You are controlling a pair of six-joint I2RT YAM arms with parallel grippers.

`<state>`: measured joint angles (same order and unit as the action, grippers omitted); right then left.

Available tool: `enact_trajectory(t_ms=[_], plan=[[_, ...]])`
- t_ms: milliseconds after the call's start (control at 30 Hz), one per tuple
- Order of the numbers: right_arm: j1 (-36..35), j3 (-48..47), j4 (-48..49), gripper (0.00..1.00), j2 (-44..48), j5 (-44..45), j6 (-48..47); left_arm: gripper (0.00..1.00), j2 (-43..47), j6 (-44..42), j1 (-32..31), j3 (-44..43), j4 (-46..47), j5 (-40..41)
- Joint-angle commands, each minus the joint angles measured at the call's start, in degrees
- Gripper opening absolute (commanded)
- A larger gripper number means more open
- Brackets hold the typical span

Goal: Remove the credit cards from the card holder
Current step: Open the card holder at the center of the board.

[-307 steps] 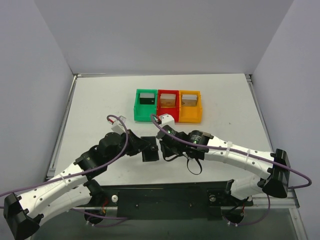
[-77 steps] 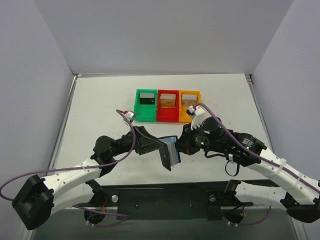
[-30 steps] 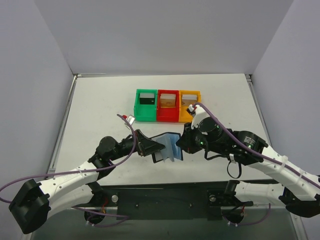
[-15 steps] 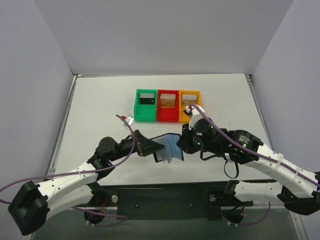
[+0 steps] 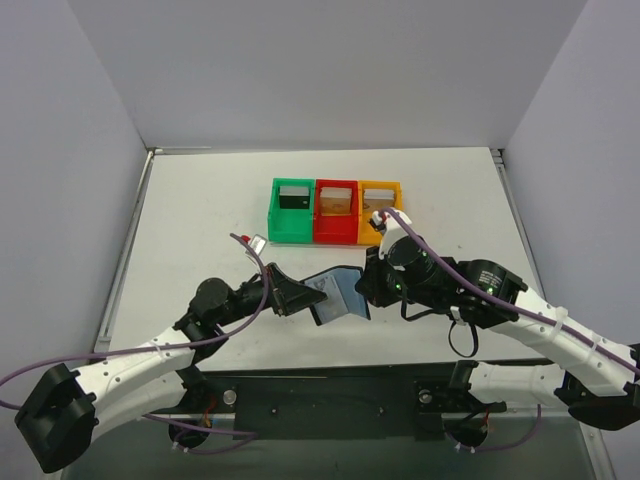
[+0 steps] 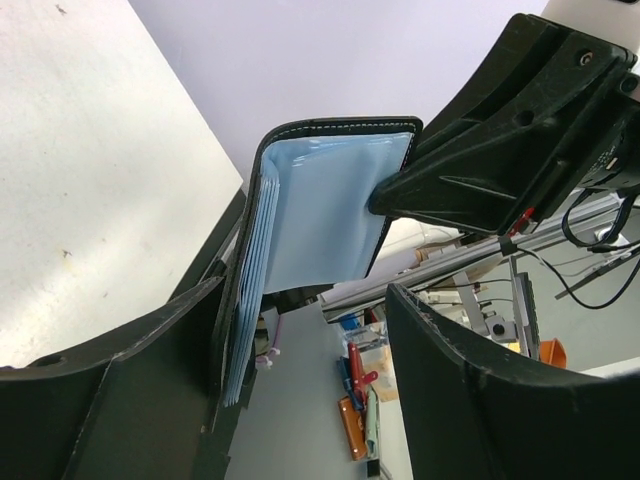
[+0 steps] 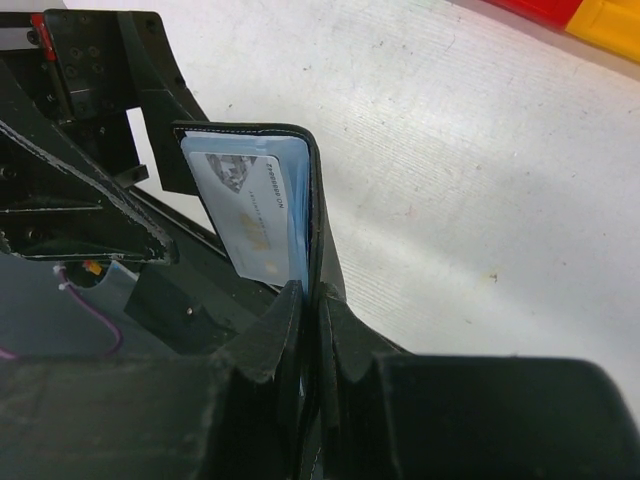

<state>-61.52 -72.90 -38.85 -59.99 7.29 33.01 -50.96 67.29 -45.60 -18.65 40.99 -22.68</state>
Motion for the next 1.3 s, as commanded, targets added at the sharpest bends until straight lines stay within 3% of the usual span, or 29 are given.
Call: enact_trajectory(t_ms=[0, 100, 300, 600, 733, 867, 1000, 1033, 1067, 1100, 1167, 1267], plan=[[2.27, 0.38, 2.98, 0.0, 2.32, -0.68, 1.52, 0.74, 0.25, 0.21, -0.19, -1.21, 4.1, -1.41], [5.87, 2.76, 4.66, 0.0, 4.08, -3.94, 2.58, 0.69, 1.47, -0.05, -0.19, -1.03, 3.31, -1.32], [6.67, 4.52, 6.33, 0.0, 4.88, -6.58, 3.37, 0.51, 2.09, -1.19, -0.27, -0.94, 2.25, -1.23], [6.59, 6.9, 8.97, 0.0, 4.7, -9.93, 4.69, 0.56, -0.45, -1.72, -0.19, -1.12, 2.16, -0.79], [6.58, 7.51, 9.85, 0.0, 4.79, -10.45, 4.95, 0.52, -1.33, -2.25, -0.27, -1.12, 1.72, -0.09], [6.58, 8.65, 9.93, 0.0, 5.23, -10.46, 4.87, 0.26, -1.6, -3.65, -0.27, -1.3, -0.38, 0.53], [6.76, 11.37, 9.93, 0.0, 6.37, -9.31, 4.78, 0.1, -0.9, -5.06, -0.19, -0.68, -3.28, 1.05], [6.76, 11.73, 9.67, 0.03, 6.63, -9.22, 4.69, 0.09, -0.72, -5.23, -0.27, -0.33, -3.98, 1.23], [6.93, 12.6, 9.5, 0.16, 6.81, -8.87, 4.6, 0.05, -0.37, -5.58, -0.19, -0.16, -5.21, 1.32], [6.85, 13.05, 9.23, 0.2, 6.9, -8.7, 4.52, 0.04, -0.11, -6.02, -0.19, 0.11, -6.0, 1.58], [6.94, 14.36, 8.71, 0.39, 7.34, -7.47, 4.51, 0.0, 0.59, -7.08, -0.19, 0.2, -8.99, 2.46], [7.55, 15.86, 7.74, 0.47, 7.95, -4.66, 4.08, 0.0, 0.77, -9.88, -0.1, -0.59, -16.0, 4.13]])
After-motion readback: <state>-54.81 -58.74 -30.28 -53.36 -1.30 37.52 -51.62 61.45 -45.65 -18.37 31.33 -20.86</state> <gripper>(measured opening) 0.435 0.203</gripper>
